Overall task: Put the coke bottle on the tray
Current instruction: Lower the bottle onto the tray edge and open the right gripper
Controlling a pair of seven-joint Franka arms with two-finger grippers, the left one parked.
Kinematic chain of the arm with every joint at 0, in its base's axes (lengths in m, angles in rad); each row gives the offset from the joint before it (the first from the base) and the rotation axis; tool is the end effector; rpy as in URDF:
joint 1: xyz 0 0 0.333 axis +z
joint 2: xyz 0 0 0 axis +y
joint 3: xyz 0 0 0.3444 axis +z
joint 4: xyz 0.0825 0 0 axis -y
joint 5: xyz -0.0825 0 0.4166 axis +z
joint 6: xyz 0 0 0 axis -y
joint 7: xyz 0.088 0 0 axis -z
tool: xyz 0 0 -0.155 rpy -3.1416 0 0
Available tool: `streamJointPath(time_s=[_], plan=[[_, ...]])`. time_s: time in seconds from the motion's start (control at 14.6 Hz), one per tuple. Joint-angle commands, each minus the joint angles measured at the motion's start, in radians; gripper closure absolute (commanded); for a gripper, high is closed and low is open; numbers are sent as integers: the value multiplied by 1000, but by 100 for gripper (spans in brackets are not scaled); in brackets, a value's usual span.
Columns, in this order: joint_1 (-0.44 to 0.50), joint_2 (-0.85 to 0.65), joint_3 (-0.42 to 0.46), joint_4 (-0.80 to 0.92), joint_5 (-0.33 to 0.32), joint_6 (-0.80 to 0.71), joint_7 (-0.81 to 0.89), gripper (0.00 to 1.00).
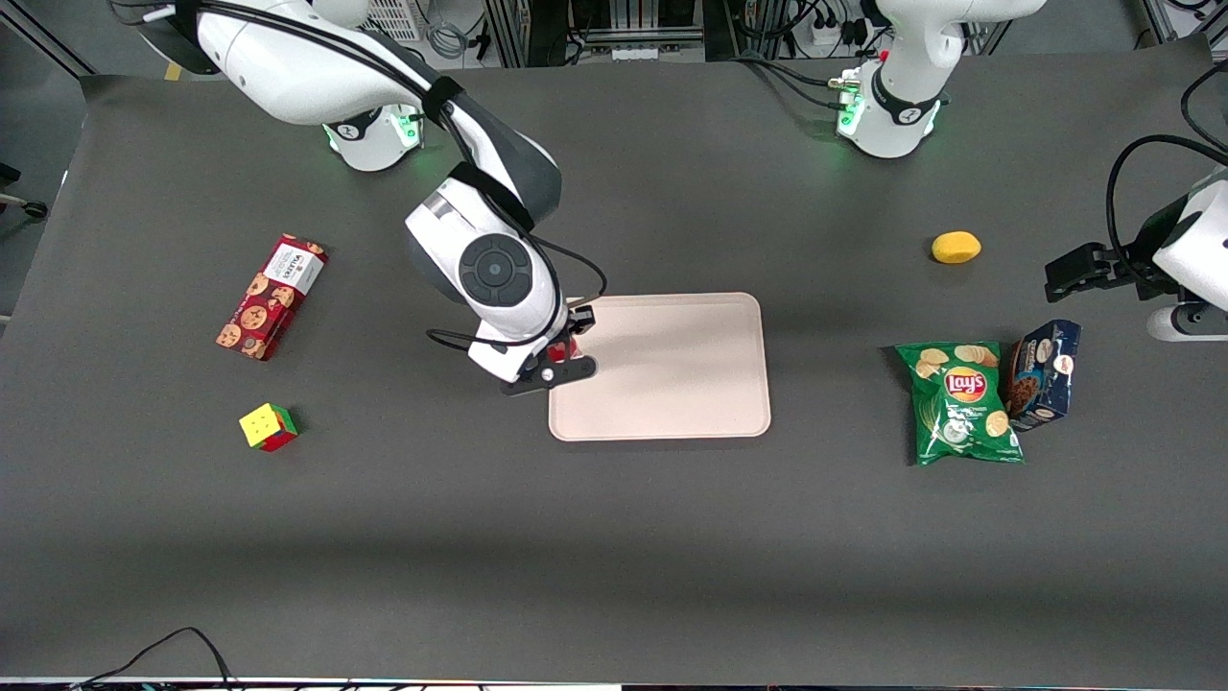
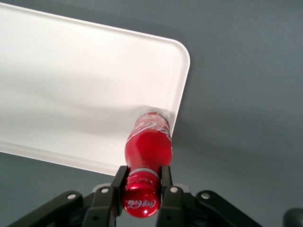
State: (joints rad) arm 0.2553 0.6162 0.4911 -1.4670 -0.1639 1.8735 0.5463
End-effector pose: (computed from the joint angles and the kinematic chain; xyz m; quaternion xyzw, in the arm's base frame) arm 0.5790 0.4402 0.3032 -0.9906 -0.1002 0.0930 0.0102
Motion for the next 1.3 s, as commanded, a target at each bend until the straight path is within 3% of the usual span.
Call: streamJointPath(time_s=[0.0, 0.34, 0.41, 0.48, 0.55, 1.23], plan=[[15, 33, -5, 19, -19, 19, 17, 100], [24, 45, -9, 22, -22, 24, 17, 100], [24, 45, -11, 22, -22, 24, 17, 66], [24, 45, -11, 22, -26, 24, 17, 8], [24, 43, -11, 20, -41, 24, 17, 0], [24, 42, -11, 25, -48, 24, 17, 0]])
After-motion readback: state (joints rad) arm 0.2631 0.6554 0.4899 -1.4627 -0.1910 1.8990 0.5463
